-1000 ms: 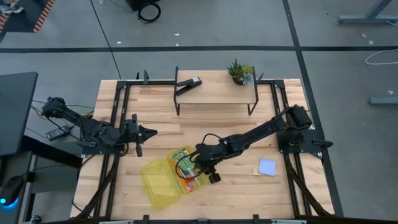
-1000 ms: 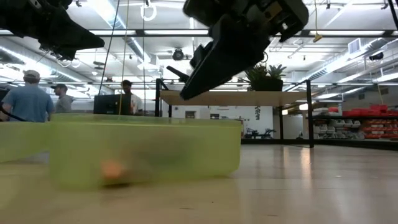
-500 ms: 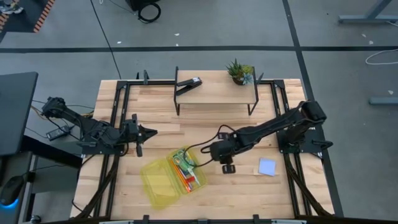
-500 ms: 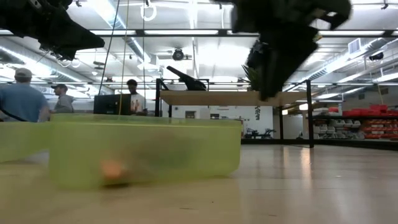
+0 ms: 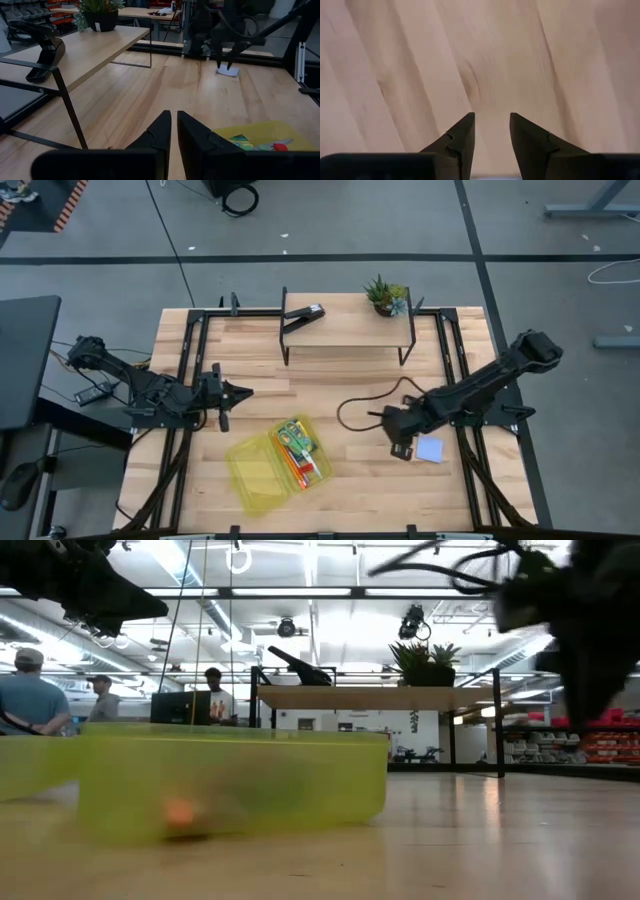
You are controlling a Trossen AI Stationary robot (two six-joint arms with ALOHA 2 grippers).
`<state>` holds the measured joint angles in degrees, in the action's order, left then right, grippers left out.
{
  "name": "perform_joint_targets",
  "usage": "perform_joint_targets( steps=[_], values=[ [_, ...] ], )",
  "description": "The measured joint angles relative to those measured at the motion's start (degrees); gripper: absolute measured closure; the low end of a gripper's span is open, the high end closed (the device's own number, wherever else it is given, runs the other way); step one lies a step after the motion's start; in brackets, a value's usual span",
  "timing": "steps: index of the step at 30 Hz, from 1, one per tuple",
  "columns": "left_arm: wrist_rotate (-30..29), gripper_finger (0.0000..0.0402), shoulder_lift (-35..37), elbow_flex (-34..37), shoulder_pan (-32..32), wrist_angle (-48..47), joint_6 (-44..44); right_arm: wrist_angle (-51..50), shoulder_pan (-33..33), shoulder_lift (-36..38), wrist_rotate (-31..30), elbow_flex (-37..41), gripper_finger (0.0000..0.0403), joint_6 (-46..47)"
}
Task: Pack school essentials
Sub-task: Put the white sticky note into the supply box
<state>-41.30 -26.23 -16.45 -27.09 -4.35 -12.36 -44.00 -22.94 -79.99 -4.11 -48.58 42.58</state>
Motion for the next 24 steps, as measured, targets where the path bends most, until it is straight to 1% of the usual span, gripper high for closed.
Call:
perform_joint_targets(
  steps=[3, 5, 7, 10, 12, 15, 18, 21, 24],
  values=[
    [0.02, 0.0363, 0.02, 0.0, 0.02, 0.02, 0.02, 0.01, -3.43, 3.4, -0.14, 4.24, 0.0273, 8.13],
    [0.02, 0.0366, -0.01, 0.0, 0.01, 0.02, 0.04, -0.04, -6.26, 4.43, 0.17, 6.53, 0.0273, 14.45],
    [0.02, 0.0369, 0.02, 0.0, 0.0, 0.01, 0.0, -0.1, -8.85, 4.76, 2.3, 8.44, 0.0273, 19.92],
    [0.02, 0.0371, -0.01, 0.0, 0.02, -0.03, 0.04, -0.03, -11.67, 4.74, 5.82, 10.21, 0.0273, 22.47],
    [0.0, 0.0371, 0.0, 0.0, 0.0, -0.03, -0.02, -0.14, -13.05, 4.74, 6.1, 10.83, 0.0274, 25.75],
    [0.01, 0.0367, 0.01, 0.0, 0.0, -0.03, 0.04, -0.21, -15.09, 4.62, 4.8, 10.76, 0.0277, 29.79],
    [0.01, 0.0363, 0.0, 0.0, 0.01, -0.04, -0.03, -2.24, -17.56, 3.45, 1.84, 9.05, 0.0289, 31.67],
    [0.0, 0.0361, 0.0, 0.0, 0.01, -0.03, 0.01, -3.42, -19.6, 0.86, -0.4, 7.39, 0.0302, 33.27],
    [0.02, 0.0364, -0.01, 0.0, 0.0, -0.04, -0.01, -3.6, -21.53, -2.86, -1.0, 5.38, 0.0308, 33.96]
  ],
)
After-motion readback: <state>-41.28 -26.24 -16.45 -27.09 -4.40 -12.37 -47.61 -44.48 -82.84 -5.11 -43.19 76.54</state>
